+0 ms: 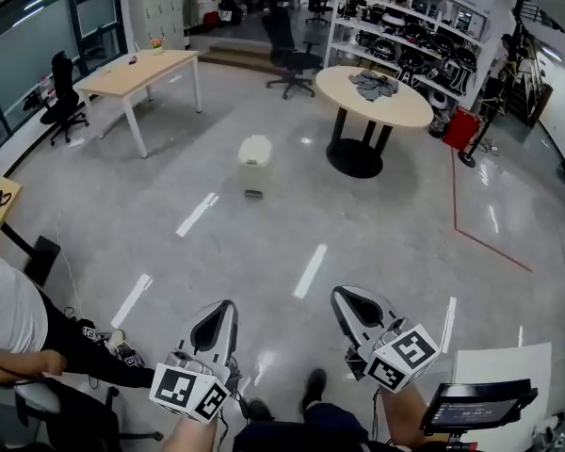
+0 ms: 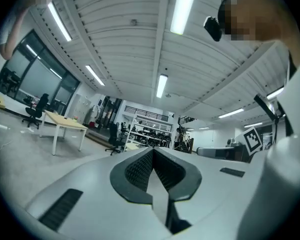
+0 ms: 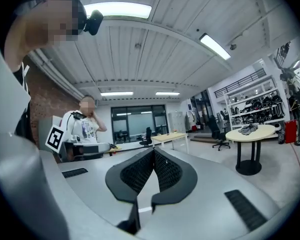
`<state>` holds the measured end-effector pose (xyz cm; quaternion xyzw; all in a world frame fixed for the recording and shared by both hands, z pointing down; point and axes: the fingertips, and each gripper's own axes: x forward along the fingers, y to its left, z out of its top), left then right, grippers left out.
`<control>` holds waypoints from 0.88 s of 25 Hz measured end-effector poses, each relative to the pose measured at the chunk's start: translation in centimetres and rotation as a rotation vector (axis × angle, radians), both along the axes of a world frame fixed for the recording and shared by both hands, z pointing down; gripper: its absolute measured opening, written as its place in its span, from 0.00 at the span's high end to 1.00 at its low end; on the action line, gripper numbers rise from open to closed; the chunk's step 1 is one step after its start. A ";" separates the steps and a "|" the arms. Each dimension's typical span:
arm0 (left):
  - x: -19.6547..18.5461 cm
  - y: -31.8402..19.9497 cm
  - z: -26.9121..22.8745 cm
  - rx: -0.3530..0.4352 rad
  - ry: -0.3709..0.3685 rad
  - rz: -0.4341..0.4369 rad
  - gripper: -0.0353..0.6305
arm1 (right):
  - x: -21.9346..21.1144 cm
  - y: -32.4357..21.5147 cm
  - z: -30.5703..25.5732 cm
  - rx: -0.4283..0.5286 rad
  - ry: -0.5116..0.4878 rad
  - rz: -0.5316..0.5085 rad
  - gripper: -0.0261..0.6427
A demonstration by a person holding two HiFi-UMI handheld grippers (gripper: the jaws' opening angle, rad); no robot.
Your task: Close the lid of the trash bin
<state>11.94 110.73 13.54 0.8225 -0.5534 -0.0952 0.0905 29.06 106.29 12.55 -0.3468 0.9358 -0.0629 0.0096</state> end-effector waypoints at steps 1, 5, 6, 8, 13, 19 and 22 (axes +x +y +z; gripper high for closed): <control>-0.3 0.4 0.3 -0.014 0.007 0.008 0.94 | -0.4 0.8 -0.3 0.004 0.001 -0.003 0.95; 1.6 1.8 -0.2 -0.030 -0.003 0.080 0.95 | 0.2 2.3 -1.5 0.018 0.021 0.008 0.95; 2.4 2.0 -0.6 -0.026 -0.014 0.096 0.94 | 0.6 2.4 -1.7 0.009 0.017 0.009 0.95; 3.7 2.3 -1.6 -0.015 -0.028 0.112 0.95 | 1.6 2.6 -2.0 -0.002 0.000 0.010 0.95; 5.7 2.7 -5.2 0.047 -0.064 0.097 0.94 | 5.0 2.9 -3.8 0.044 -0.020 0.027 0.95; 9.7 3.3 -5.8 0.065 -0.182 0.153 0.94 | 8.7 3.6 -4.5 0.069 -0.038 0.047 0.95; 10.6 3.6 -5.6 0.051 -0.177 0.162 0.94 | 9.1 3.8 -4.3 0.071 -0.042 0.036 0.95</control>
